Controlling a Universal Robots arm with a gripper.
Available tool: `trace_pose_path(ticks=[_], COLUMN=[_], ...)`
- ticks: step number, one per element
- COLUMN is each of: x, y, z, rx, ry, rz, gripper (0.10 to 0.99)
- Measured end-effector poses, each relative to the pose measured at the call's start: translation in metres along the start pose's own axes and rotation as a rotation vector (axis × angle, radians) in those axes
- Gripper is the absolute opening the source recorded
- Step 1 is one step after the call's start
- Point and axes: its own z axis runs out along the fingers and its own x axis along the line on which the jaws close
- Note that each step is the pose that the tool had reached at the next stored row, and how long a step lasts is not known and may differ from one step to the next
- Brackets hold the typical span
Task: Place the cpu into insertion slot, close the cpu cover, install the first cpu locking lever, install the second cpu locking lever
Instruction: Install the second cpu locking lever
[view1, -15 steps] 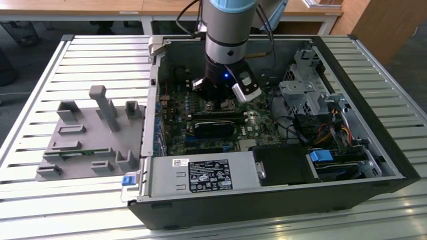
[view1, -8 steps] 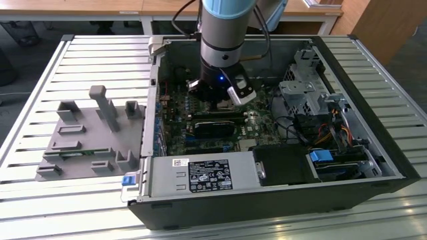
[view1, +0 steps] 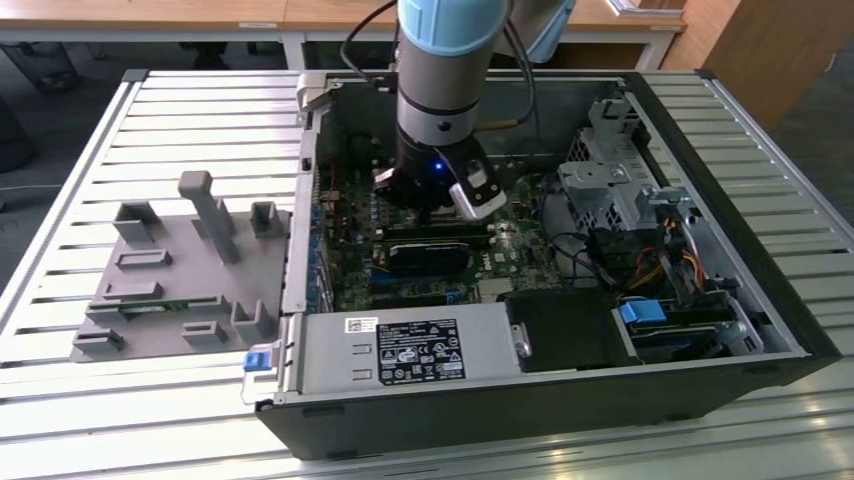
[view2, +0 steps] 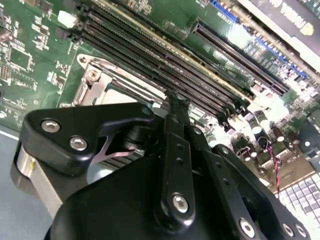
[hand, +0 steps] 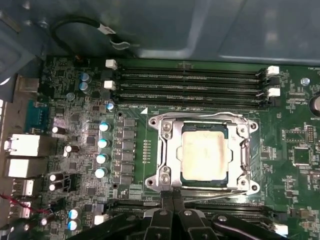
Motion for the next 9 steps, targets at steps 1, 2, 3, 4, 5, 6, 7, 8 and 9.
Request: trace_pose_path(ticks=[1,2,3,4,5,6,7,8,9], x=[0.0006,0.0012,0.0019,0.0031,0.0041,0.0052,0.006,0.0066,0.0071], y=[-0.0017,-0.0032,-0.0043,-0.0047,-0.005,-0.0054,-0.006,-0.0065,-0.0071], z=[0.0,-0.0001,-0.0002,-0.0001,0.0,0.0002,0.0005,0.0008,0.0011], rx=[-0.008,-0.016,-0.025,-0.032,-0.039,-0.044,-0.05,-0.055,-0.059], ry=[-0.0002,-0.0004,-0.0007,-0.0008,-0.0008,-0.001,-0.0012,-0.0013,-0.0014], rz=[0.0,0.0,0.0,0.0,0.0,0.0,0.0,-0.001,-0.001], gripper=[0.106,0.106,0.106,0.106,0.106,0.106,0.106,0.106,0.106])
